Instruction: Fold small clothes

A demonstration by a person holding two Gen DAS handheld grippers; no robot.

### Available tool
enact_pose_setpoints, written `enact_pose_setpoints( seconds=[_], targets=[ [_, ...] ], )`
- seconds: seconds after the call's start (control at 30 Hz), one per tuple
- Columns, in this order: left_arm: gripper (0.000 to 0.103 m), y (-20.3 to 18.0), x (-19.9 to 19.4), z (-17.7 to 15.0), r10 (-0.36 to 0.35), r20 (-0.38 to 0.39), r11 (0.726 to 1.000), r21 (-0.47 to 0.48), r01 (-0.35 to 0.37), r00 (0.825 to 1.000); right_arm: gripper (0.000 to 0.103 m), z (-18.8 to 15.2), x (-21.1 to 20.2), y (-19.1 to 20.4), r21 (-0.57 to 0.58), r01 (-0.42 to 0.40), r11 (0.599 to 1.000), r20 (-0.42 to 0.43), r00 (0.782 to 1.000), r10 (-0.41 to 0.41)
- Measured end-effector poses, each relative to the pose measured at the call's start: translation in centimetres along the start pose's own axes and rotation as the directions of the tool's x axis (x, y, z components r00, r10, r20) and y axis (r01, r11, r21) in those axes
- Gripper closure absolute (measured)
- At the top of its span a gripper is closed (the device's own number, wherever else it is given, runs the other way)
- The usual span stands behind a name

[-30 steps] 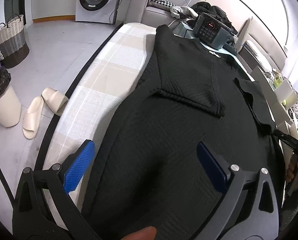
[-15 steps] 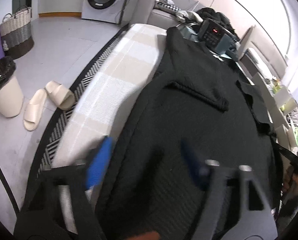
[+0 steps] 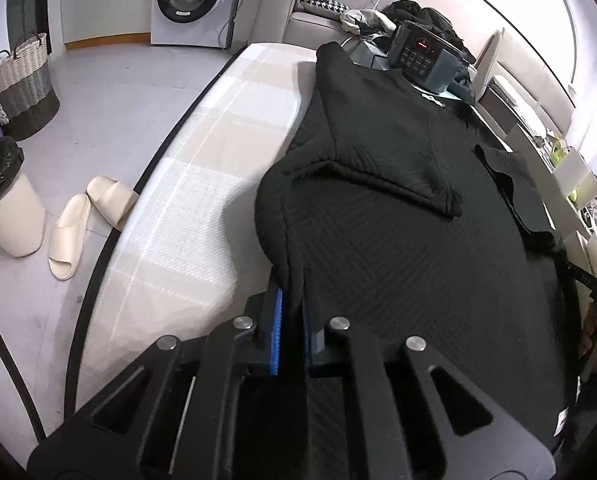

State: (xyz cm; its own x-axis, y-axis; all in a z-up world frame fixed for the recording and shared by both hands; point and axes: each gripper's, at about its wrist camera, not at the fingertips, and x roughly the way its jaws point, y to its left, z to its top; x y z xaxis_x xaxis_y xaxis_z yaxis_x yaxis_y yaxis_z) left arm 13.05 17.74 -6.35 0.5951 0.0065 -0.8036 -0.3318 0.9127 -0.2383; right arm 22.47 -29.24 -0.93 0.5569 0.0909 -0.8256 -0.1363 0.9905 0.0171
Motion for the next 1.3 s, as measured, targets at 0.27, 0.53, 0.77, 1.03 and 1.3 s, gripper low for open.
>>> enact_pose_setpoints(
  seconds=[0.27,0.53,0.77,1.03,1.3],
  targets=[
    [0.098,-0.6,1.3,1.1,-0.026,-0.011,1.0,-0.006,0.026,1.0,0.093,1.5,1.1,-0.9,0.033,0.031,0.999,0.01,0.999,-0.032],
    [0.098,-0.6,0.9,0.0,-0.014,-0.007,1.0,0.012,0.014,1.0,0.092,1.3,1.1,-0.5,0.029,0.037,0.999,0.003,0.999,-0.037],
    [0.084,0.0,-0.1,-0.9,0.001,-0.006,1.0,0.006,-0.001,1.0,0.07,0.5,-0.2,-1.0,0.078,-0.007,0.997,-0.039,0.999,0.01],
    [0.031,0.4,-3.2,-2.8,0.022,0.024,0.999,0.023,-0.022,0.999,0.039,-2.5,-6.0,-0.7,0.079,-0.052,0.996,0.053,0.997,0.048],
    [0.002,1.2,-6.5,-5.6,0.067,0.077,0.997,0.026,-0.069,0.995,0.02,-6.6,-9.7,-0.2,0.085,-0.03,0.996,0.07,0.997,0.024]
  ],
)
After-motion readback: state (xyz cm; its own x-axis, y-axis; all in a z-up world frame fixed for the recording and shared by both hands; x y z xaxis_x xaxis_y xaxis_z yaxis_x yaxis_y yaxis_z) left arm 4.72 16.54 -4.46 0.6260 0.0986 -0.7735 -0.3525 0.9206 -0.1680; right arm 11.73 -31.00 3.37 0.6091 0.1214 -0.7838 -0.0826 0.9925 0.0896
